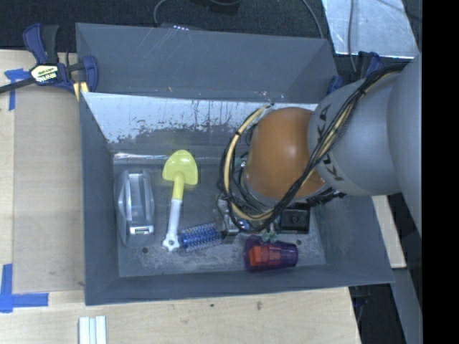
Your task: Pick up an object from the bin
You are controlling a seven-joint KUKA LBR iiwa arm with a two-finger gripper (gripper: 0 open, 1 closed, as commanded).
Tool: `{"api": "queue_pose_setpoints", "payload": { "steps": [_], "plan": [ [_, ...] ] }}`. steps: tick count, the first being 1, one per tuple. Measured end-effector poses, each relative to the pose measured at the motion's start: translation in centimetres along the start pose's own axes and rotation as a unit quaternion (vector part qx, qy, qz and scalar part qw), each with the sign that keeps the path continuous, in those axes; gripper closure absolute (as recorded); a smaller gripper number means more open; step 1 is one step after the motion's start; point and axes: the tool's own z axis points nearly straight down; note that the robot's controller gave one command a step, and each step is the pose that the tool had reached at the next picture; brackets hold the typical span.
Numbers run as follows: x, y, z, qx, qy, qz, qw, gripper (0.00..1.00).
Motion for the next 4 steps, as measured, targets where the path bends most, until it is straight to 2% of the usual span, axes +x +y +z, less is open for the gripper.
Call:
{"api": "queue_pose_setpoints", "payload": {
  "steps": [1,2,3,4],
  "plan": [
    [0.7,-0.9,-4.3,0.003,0.0051,-0.046,0.9989,1.0],
    [0.3,-2.0,-13.4,0.0,-0.0023,-0.03,0.9996,0.0],
    [0.3,-2.0,-13.4,0.0,-0.0018,-0.03,0.9995,0.0],
    [1.2,-2.7,-9.4,0.0,-0.0051,-0.07,0.9975,0.0]
  ]
}}
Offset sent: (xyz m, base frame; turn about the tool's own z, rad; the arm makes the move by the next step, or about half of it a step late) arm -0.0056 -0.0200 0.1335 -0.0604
